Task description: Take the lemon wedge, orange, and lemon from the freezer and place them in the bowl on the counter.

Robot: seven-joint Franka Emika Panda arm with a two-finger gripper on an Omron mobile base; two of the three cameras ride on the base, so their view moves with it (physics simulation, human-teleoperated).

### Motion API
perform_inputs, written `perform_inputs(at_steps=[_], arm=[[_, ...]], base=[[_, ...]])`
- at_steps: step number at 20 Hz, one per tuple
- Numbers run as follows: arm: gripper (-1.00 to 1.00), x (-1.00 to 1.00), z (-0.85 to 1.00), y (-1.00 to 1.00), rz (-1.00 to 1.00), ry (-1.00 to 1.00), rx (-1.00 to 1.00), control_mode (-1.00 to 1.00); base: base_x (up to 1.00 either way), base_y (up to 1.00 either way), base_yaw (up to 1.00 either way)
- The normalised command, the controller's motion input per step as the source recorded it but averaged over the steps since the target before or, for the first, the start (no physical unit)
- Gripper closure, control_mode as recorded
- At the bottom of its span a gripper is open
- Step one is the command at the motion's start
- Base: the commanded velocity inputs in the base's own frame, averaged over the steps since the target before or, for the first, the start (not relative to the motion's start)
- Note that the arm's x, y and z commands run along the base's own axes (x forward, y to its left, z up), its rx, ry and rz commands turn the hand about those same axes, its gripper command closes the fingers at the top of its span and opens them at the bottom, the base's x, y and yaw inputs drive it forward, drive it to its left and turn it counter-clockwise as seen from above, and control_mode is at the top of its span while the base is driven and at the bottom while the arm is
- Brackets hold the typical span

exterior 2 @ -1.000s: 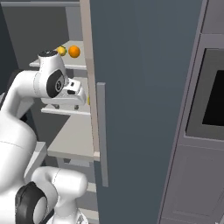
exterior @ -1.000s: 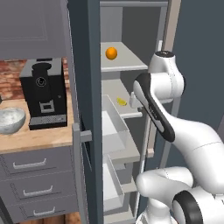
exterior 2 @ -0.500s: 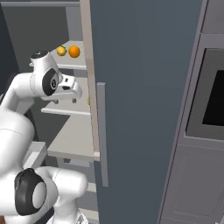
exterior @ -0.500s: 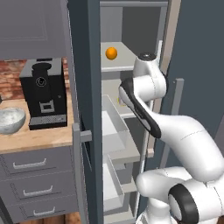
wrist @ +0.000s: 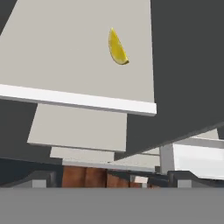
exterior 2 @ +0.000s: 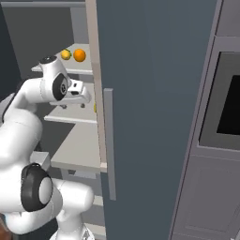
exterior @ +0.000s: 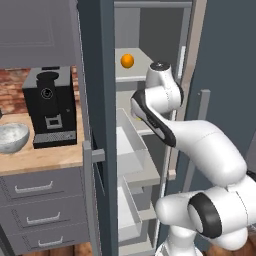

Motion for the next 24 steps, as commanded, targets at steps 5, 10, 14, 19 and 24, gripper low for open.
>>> perform_inputs(at_steps=[5,10,14,19,24], arm=[[-1.0,0.54,-0.28,-0.02,0.0,0.0,0.0,-1.0],[-1.0,0.54,-0.26,-0.03,0.0,0.0,0.02,-1.0],[-1.0,0.56,-0.09,0.0,0.0,0.0,0.01,-1.0],[-1.0,0.53,-0.17,0.0,0.0,0.0,0.0,-1.0],[-1.0,0.34,-0.26,0.0,0.0,0.0,0.0,-1.0]], base=[[0.0,0.0,0.0],[0.0,0.0,0.0],[0.0,0.0,0.0],[0.0,0.0,0.0],[0.0,0.0,0.0]])
